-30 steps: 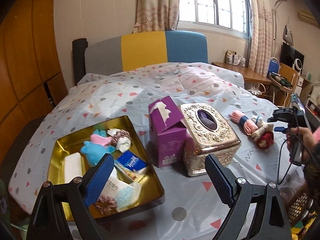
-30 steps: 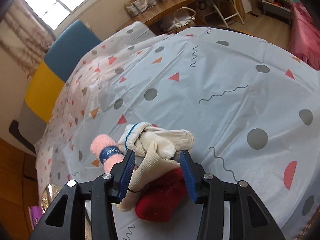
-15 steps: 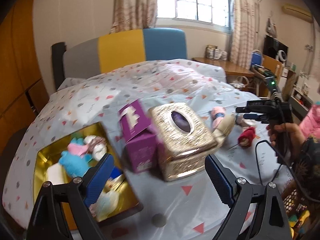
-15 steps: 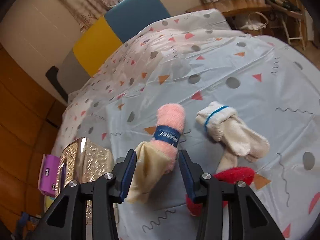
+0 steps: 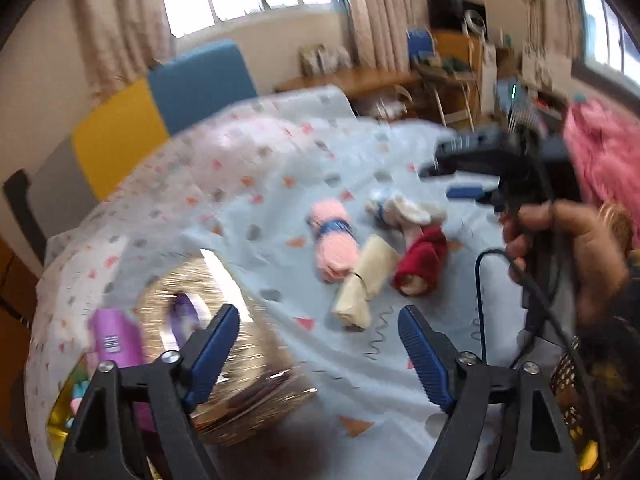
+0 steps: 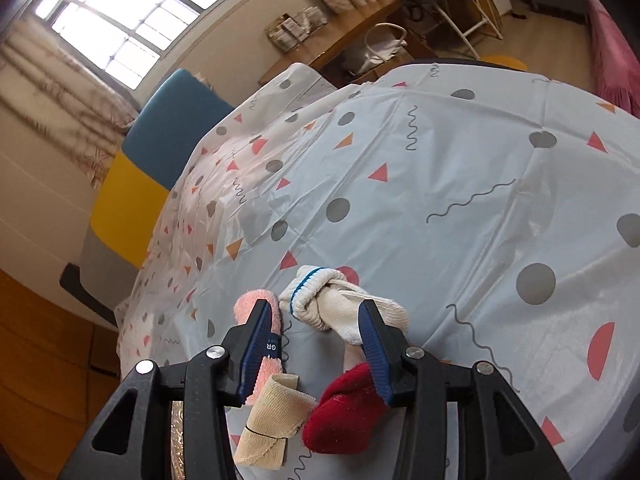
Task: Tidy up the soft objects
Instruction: 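Grasp the beige mesh cloth with the left gripper, then carry the mesh cloth toward the tray with left while right grasps the red fuzzy sock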
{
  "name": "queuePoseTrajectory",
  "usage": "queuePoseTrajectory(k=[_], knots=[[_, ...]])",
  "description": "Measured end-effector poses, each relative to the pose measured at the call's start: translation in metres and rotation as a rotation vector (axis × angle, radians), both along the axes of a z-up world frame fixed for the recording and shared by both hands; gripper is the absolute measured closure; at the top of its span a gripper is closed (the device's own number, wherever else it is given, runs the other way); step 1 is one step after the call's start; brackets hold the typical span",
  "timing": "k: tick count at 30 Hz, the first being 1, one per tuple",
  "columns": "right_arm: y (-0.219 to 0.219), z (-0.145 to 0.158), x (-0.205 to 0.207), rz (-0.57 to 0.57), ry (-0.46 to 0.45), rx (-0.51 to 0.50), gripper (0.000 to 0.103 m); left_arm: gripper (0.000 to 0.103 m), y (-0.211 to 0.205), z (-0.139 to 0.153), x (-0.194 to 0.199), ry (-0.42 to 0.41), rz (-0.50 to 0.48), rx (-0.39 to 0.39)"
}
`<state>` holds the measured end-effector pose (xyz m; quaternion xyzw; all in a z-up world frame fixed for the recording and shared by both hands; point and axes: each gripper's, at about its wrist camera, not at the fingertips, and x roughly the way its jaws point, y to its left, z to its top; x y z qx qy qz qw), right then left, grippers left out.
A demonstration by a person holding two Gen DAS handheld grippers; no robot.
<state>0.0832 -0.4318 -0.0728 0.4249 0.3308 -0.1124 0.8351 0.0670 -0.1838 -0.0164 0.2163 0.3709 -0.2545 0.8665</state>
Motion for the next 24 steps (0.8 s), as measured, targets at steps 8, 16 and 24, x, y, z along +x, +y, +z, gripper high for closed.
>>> queuePoseTrajectory(k=[8, 16, 24], knots=[[-0.005, -0.011, 0.000, -0.002, 0.032, 0.055, 0.058, 0.027, -0.057, -0.067, 0.045, 0.080, 0.027, 0.125], [-0.009, -0.022, 0.002, -0.009, 0.086, 0.082, 0.058, 0.072, -0.065, -0.112, 0.080, 0.268, 0.092, 0.109], [-0.001, -0.036, 0.009, 0.044, 0.195, 0.096, 0.058, 0.079, -0.046, -0.097, 0.049, 0.254, 0.107, 0.009]])
